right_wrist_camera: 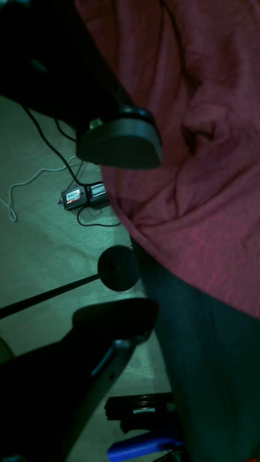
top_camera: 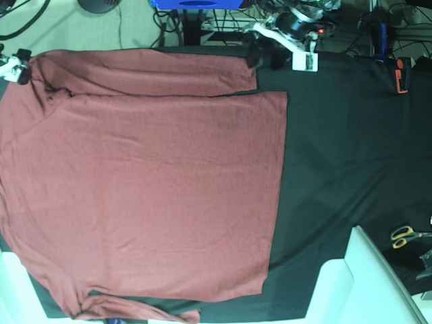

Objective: Fold the T-shirt properly
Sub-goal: 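Move left gripper to the red shirt's side edge and grasp it, then lift and drag the grasped shirt edge with the left gripper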

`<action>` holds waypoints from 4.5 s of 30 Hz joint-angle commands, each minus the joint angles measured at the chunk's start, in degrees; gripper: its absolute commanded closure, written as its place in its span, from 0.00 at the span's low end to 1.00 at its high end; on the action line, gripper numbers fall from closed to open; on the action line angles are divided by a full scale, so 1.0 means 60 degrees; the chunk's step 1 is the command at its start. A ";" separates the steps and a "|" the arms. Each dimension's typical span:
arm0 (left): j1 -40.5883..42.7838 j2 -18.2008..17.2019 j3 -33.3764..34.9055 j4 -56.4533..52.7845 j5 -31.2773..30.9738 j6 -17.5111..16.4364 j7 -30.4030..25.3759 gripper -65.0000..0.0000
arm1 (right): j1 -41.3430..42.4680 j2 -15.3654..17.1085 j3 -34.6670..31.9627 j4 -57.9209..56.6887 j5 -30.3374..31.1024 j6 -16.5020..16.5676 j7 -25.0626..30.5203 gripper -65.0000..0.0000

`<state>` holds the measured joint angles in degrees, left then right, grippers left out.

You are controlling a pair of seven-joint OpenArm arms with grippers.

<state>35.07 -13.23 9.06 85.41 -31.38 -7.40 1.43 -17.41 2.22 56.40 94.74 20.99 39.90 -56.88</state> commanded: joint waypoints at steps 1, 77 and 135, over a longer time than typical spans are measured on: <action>-0.0006 -0.0029 0.0138 0.0029 -0.0009 -0.0064 -0.0187 0.48 | -0.0036 0.0150 0.0028 0.0144 0.0098 0.0017 0.0140 0.19; -0.0739 0.0367 0.0842 0.0366 -0.0009 -0.0064 0.1630 1.00 | 0.1795 0.2334 -0.0030 -0.5570 0.0098 0.0017 0.1371 1.00; -0.2556 0.0704 -0.0667 0.1920 -0.1547 -0.0020 0.4355 1.00 | 0.4359 0.2627 -0.0734 -0.5248 0.0098 -0.0254 -0.0021 1.00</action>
<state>20.14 -8.75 5.21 95.88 -40.45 -7.31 28.53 7.77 16.56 51.88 62.43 20.62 38.04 -58.08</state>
